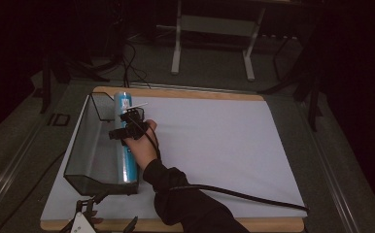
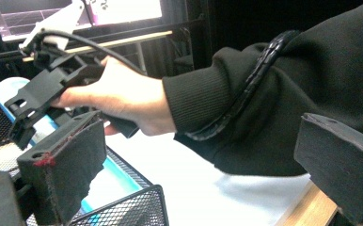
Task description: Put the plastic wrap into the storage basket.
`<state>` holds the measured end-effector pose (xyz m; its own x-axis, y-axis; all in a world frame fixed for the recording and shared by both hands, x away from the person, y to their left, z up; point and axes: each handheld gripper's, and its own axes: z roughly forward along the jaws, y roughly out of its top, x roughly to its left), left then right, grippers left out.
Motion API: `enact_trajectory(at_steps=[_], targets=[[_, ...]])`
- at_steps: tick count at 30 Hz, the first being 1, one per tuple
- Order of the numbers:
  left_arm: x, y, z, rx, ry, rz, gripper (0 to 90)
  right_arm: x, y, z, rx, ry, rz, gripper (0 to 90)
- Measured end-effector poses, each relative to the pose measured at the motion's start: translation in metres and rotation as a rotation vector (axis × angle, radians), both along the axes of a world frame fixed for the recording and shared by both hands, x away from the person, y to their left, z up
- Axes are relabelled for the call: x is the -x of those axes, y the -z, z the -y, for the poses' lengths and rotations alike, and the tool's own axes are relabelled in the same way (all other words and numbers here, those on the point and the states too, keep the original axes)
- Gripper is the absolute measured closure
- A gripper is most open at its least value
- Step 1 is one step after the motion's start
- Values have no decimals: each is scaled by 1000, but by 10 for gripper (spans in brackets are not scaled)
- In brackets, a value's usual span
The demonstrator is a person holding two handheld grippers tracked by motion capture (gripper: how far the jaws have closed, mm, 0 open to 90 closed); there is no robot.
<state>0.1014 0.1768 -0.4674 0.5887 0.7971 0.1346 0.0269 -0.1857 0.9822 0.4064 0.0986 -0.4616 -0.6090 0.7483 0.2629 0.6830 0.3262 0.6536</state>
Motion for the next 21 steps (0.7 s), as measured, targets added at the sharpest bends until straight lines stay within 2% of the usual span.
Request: enact_trajectory(at_steps=[1, 3, 7, 9, 19, 21], targets=[[0, 0, 0, 0, 0, 0, 36, 0, 0, 0, 0, 0, 0, 126], [0, 0, 1, -4, 3, -4, 36, 1, -11, 6, 9, -43, 55, 123], [0, 0, 1, -7, 3, -3, 36, 2, -24, 16, 44, -79, 111, 123], [-1, 0, 1, -9, 3, -6, 36, 3, -28, 24, 28, -78, 110, 121], [-3, 1, 4, -17, 7, -14, 36, 9, -38, 57, 37, -116, 143, 121], [-3, 1, 4, -17, 8, -16, 36, 11, -40, 64, 20, -121, 137, 122]])
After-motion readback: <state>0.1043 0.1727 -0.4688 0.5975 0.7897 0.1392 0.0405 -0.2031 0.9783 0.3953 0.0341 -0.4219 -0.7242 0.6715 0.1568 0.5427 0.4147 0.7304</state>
